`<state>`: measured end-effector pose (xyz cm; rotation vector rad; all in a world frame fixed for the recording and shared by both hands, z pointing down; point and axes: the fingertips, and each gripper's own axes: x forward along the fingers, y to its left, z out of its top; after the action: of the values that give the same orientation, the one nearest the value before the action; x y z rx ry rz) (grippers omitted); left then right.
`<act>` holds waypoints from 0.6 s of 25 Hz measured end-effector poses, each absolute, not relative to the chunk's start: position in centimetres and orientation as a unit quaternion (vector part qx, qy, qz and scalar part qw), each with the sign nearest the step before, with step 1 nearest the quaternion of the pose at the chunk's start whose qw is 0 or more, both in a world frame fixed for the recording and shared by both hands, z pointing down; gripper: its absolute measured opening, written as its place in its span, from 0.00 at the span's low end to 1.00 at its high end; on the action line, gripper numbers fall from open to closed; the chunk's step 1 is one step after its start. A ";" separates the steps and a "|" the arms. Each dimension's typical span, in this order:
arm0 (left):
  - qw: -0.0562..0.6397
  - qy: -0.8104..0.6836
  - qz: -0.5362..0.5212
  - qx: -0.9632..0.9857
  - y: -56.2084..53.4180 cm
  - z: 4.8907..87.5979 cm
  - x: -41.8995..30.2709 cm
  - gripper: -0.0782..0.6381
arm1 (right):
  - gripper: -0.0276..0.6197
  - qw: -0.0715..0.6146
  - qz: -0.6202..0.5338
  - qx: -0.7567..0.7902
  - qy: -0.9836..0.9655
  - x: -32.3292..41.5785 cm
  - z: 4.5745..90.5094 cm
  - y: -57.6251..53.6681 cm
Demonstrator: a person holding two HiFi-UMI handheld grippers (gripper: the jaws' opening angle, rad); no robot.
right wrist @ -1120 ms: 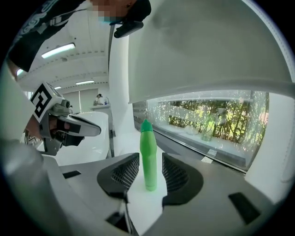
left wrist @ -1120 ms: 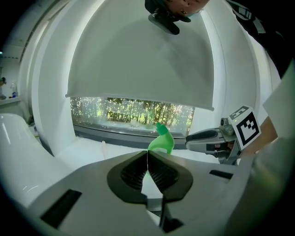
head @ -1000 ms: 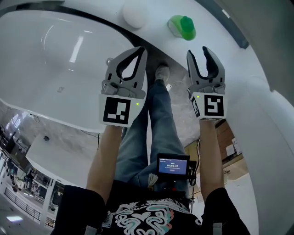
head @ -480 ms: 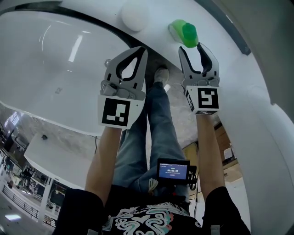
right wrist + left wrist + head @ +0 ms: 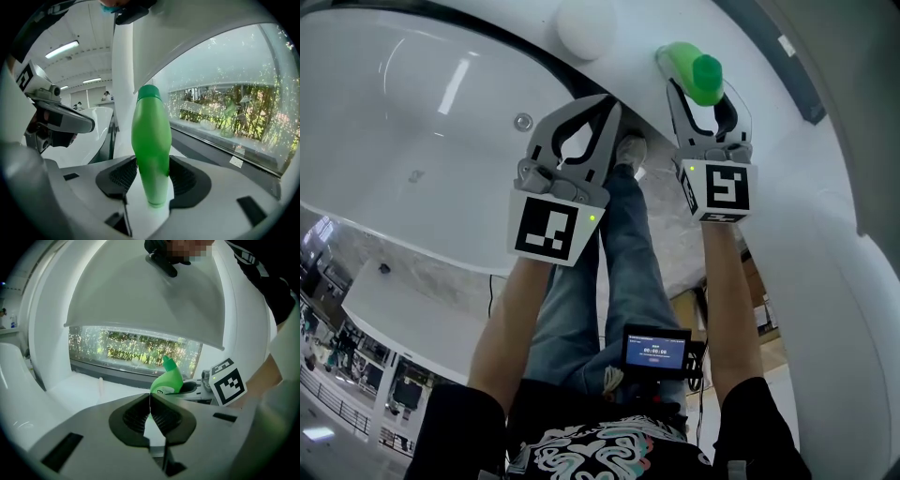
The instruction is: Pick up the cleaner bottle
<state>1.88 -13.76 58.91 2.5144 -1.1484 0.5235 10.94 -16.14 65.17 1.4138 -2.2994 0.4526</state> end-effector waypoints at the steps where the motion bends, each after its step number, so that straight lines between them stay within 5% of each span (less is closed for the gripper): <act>1: 0.165 -0.404 0.183 0.881 -14.0 59.3 1.7 0.13 | 0.36 0.201 0.161 0.505 -0.824 10.6 65.5 -16.5; 15: 0.182 -0.426 0.173 0.869 -15.1 59.9 1.0 0.13 | 0.36 0.202 0.162 0.502 -0.825 9.5 67.1 -18.6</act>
<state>1.05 -15.09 59.92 2.4535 -1.2028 0.4872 9.46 -18.61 67.12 1.4017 -2.3030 0.4528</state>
